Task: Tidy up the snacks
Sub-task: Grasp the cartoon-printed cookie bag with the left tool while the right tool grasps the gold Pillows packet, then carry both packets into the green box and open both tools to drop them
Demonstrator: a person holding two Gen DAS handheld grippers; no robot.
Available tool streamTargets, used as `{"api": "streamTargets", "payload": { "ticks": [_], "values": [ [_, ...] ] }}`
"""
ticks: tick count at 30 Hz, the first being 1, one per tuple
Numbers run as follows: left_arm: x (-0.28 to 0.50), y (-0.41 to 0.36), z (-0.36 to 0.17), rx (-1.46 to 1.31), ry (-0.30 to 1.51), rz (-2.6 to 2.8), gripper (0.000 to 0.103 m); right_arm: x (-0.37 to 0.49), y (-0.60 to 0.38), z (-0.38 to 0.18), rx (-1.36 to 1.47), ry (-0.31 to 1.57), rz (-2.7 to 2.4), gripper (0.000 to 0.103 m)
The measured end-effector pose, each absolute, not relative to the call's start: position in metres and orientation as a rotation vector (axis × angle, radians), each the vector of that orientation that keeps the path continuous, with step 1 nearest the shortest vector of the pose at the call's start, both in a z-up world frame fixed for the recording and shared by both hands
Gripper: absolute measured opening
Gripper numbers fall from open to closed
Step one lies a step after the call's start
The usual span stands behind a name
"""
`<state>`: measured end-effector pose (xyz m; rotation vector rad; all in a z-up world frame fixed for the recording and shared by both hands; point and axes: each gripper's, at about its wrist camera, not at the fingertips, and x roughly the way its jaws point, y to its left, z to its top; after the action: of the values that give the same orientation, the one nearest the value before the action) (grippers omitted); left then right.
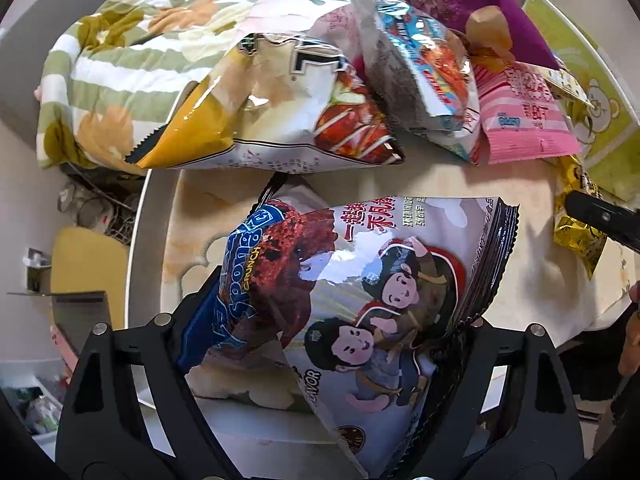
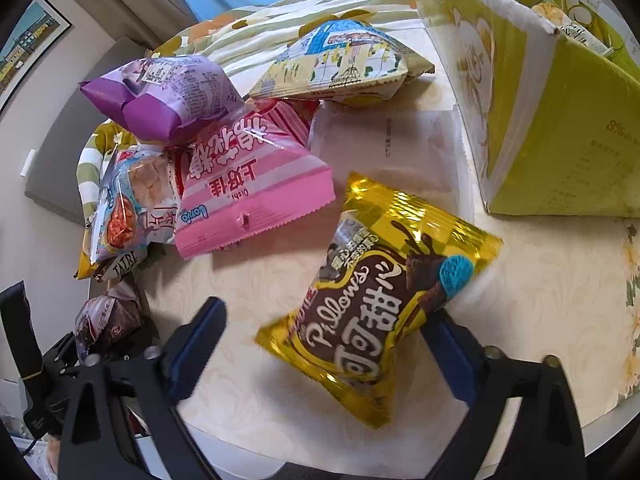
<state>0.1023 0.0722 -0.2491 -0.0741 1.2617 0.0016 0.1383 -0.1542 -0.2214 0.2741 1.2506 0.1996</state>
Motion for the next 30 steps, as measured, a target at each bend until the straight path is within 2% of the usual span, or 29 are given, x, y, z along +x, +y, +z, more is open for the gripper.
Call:
{"api": "streamTargets", "payload": {
  "ticks": [2, 4, 6, 8, 14, 22, 30],
  "values": [
    [0.100, 0.067, -0.248, -0.070, 1.260, -0.008, 0.084, 0.139, -0.155, -0.223, 0.280, 1.251, 0.194, 0.079],
    [0.099, 0.064, -0.247, -0.068, 1.260, -0.021, 0.084, 0.140, -0.157, -0.226, 0.284, 1.254, 0.181, 0.069],
    [0.098, 0.061, -0.245, -0.064, 1.256, -0.033, 0.084, 0.140, -0.161, -0.228, 0.291, 1.259, 0.173, 0.055],
    [0.097, 0.060, -0.244, -0.060, 1.254, -0.044, 0.084, 0.137, -0.163, -0.229, 0.291, 1.258, 0.161, 0.048],
    [0.090, 0.060, -0.237, -0.058, 1.239, -0.078, 0.084, 0.127, -0.171, -0.223, 0.292, 1.234, 0.140, 0.044],
    [0.070, 0.042, -0.212, -0.038, 1.188, -0.153, 0.084, 0.104, -0.176, -0.205, 0.314, 1.200, 0.104, 0.043],
    [0.065, 0.019, -0.171, -0.019, 1.102, -0.260, 0.084, 0.079, -0.186, -0.162, 0.336, 1.109, 0.091, 0.043]
  ]
}}
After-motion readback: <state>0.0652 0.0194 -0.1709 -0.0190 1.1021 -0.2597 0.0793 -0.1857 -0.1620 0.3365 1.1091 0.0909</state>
